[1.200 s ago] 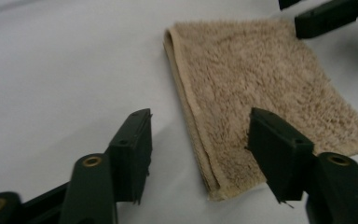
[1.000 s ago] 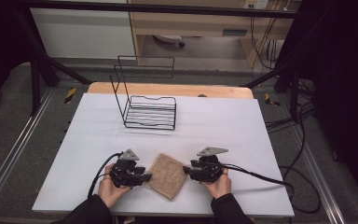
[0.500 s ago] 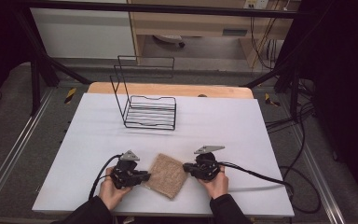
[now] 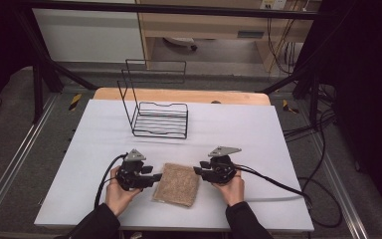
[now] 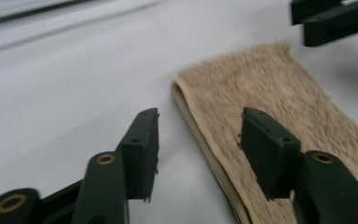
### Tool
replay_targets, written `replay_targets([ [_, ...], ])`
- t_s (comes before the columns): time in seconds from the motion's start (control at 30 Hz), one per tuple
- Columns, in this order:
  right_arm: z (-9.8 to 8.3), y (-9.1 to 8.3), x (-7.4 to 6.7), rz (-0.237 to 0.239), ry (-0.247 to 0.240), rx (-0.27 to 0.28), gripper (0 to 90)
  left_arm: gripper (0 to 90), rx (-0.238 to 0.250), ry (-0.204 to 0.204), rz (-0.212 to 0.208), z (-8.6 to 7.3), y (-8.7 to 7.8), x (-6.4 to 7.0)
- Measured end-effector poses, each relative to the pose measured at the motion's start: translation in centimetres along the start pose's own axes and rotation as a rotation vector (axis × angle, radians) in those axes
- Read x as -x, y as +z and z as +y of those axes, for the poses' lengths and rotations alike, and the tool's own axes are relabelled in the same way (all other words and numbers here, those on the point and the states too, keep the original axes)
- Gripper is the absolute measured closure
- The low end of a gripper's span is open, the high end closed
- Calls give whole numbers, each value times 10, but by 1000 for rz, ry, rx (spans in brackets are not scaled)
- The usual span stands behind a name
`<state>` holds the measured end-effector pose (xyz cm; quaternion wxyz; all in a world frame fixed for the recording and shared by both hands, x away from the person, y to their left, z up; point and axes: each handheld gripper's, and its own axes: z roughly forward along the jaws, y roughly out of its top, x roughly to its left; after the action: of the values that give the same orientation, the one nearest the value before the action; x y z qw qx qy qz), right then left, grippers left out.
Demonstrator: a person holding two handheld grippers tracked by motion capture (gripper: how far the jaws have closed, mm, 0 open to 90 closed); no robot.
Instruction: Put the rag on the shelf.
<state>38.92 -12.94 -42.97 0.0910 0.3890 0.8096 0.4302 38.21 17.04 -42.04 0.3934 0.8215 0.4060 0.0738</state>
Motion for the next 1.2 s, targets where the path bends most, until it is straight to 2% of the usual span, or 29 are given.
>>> replay_targets([
  [0.13,-2,-17,5,-9,10,41,425,400,4,-2,10,14,16,-8],
  [0.2,-5,-23,8,-7,10,51,390,391,1,-8,14,17,21,-9],
  [0.23,-8,-25,9,-7,14,57,371,392,-8,-17,17,20,30,-12],
  [0.37,-17,-29,11,-10,25,50,334,410,-36,-20,18,22,42,-15],
  [0.53,-24,-28,14,-29,43,31,304,522,-65,-4,-10,20,51,-15],
  [0.73,-23,-24,13,-21,75,34,311,636,-69,-4,-31,19,53,-13],
  [0.8,-22,-22,12,-22,68,31,319,697,-78,-14,-49,19,54,-11],
  [0.9,-21,-19,12,-8,78,28,337,705,-84,-21,-53,19,54,-11],
  [0.93,-18,-14,11,-11,80,12,346,739,-87,-28,-60,20,54,-11],
  [1.0,-17,-11,9,-9,84,1,359,752,-90,-33,-65,20,54,-11],
  [1.07,-13,-2,4,-4,83,-13,397,803,-88,-20,-54,20,54,-8],
  [1.17,-10,4,2,-12,86,-28,428,817,-90,-12,-45,20,53,-7],
  [1.2,-8,9,0,-11,99,-33,476,825,-89,-10,-42,20,53,-7],
])
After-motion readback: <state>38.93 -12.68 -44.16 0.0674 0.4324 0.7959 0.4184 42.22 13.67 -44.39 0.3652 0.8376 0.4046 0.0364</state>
